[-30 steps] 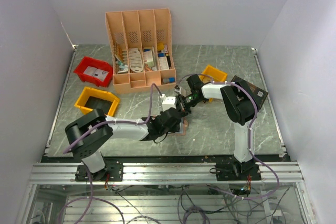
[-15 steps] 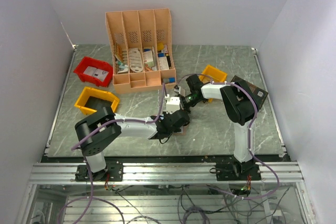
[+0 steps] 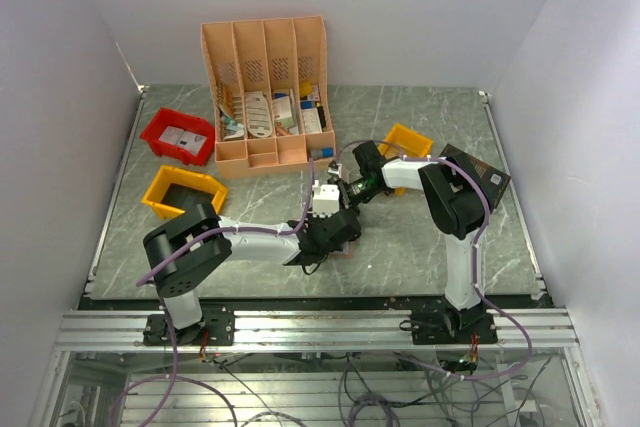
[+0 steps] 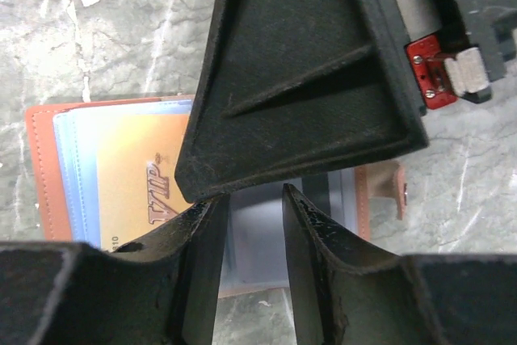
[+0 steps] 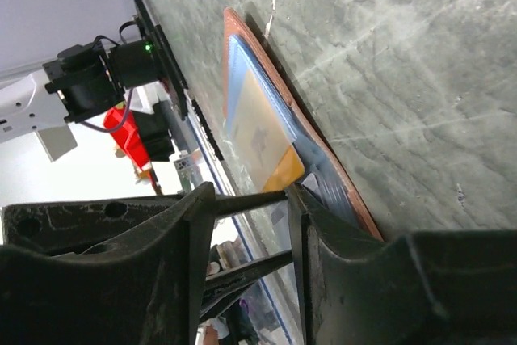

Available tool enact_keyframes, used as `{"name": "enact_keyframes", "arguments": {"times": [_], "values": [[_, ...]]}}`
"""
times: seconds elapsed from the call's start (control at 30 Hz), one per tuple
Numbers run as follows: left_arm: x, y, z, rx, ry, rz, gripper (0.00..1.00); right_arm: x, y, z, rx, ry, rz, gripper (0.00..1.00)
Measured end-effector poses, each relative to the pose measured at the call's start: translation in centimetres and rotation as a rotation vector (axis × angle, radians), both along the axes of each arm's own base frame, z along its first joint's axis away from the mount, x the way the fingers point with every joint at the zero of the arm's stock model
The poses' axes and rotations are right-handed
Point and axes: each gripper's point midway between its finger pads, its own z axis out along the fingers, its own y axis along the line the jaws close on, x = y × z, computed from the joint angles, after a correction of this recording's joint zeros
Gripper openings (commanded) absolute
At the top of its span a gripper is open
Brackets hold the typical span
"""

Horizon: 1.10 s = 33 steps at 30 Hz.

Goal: Put the credit cards into the card holder
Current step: Insert the credit card into the card holder.

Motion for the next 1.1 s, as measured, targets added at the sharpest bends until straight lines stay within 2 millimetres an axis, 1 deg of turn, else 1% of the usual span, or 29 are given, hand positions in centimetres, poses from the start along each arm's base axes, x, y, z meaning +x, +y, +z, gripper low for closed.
{"name": "enact_keyframes", "arguments": {"times": [0.07, 0.2, 0.4, 0.5, 0.6, 0.7, 0.8, 0.9, 1.0, 1.07, 1.1], "values": [[0.0, 0.3, -0.1, 0.011, -0.003, 0.008, 0.49, 0.0, 0.1, 0.1, 0.005, -0.003, 0.004, 0.44], [0.2, 0.9, -0.1, 0.032, -0.01, 0.025, 0.5, 0.1, 0.1, 0.3, 0.008, -0.02, 0.01, 0.46], [0.6, 1.2, -0.1, 0.035, -0.015, 0.04, 0.48, 0.3, -0.1, 0.5, -0.007, -0.072, 0.019, 0.46], [0.6, 1.3, 0.3, 0.036, -0.022, 0.032, 0.48, 0.6, -0.3, 0.6, -0.02, -0.104, 0.024, 0.46], [0.5, 1.5, 1.3, 0.024, -0.037, 0.02, 0.48, 0.9, -0.4, 0.8, -0.034, -0.147, 0.03, 0.45], [0.3, 2.0, 2.9, -0.008, -0.061, 0.007, 0.48, 1.2, -0.6, 0.9, -0.046, -0.189, 0.042, 0.45], [-0.1, 2.8, 4.3, -0.047, -0.09, -0.006, 0.48, 1.5, -0.9, 1.1, -0.057, -0.238, 0.058, 0.44], [-0.5, 3.7, 5.1, -0.066, -0.11, -0.018, 0.52, 1.8, -1.1, 1.6, -0.066, -0.29, 0.073, 0.42], [-0.8, 4.7, 5.3, -0.072, -0.12, -0.034, 0.57, 2.4, -1.3, 2.2, -0.073, -0.356, 0.088, 0.4], [-0.9, 5.4, 5.3, -0.076, -0.116, -0.041, 0.63, 2.6, -1.5, 2.8, -0.077, -0.405, 0.097, 0.37], [-0.9, 5.7, 5.4, -0.08, -0.116, -0.042, 0.67, 2.8, -1.6, 3.1, -0.077, -0.43, 0.1, 0.33]]}}
